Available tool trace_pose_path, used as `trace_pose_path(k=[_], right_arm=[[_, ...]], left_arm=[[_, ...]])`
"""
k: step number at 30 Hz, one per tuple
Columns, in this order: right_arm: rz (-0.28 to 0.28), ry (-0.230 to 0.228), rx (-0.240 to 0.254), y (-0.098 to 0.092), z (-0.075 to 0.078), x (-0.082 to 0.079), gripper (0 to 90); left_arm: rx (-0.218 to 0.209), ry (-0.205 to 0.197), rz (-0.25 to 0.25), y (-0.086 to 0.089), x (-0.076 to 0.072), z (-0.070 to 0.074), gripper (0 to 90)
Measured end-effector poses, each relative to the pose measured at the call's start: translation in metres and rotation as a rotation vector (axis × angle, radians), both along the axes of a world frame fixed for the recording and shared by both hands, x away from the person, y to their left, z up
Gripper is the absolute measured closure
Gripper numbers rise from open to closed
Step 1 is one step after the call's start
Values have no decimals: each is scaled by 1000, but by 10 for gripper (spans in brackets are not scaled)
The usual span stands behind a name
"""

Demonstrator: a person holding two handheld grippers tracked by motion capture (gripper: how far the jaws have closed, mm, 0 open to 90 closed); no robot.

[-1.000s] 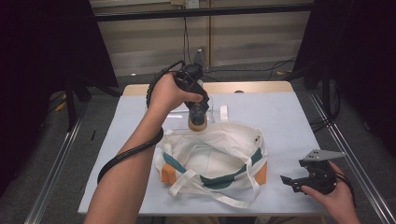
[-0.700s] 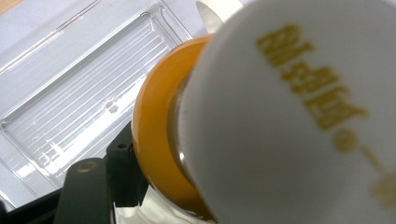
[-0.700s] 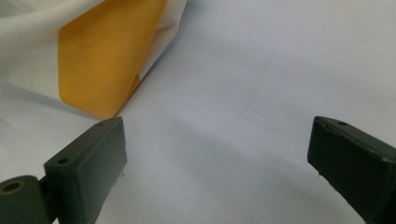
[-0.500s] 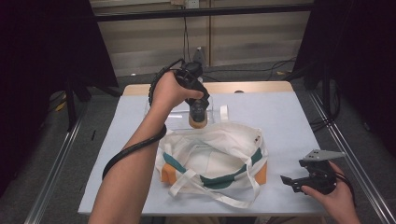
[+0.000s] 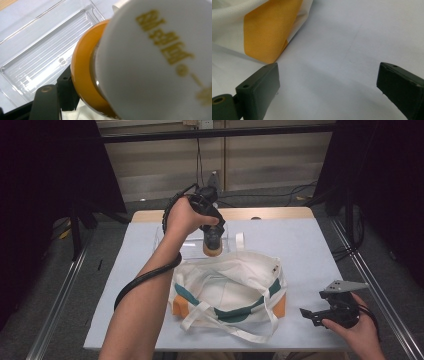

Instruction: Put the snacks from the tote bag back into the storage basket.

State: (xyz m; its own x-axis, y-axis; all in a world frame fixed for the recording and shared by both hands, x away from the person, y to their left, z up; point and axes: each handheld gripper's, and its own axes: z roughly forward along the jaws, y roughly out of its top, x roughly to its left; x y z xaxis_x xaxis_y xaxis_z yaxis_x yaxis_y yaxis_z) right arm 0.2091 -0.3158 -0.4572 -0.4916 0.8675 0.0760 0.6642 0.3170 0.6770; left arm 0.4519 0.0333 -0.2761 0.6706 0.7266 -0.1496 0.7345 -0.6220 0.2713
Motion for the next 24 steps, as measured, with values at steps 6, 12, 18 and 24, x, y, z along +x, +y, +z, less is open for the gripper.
trace_pose_path(k=[6, 12, 18, 24], right_arm=[[-3, 1, 2, -1, 0, 0, 43], [-3, 0, 0, -1, 0, 0, 43], [-3, 1, 3, -1, 0, 0, 43], [-3, 2, 4, -2, 0, 0, 43]], left_arm=[[11, 6, 14, -1, 3, -4, 312], [20, 0, 18, -2, 6, -8, 312], [17, -2, 22, -4, 9, -13, 312], [24, -5, 30, -7, 10, -17, 312]])
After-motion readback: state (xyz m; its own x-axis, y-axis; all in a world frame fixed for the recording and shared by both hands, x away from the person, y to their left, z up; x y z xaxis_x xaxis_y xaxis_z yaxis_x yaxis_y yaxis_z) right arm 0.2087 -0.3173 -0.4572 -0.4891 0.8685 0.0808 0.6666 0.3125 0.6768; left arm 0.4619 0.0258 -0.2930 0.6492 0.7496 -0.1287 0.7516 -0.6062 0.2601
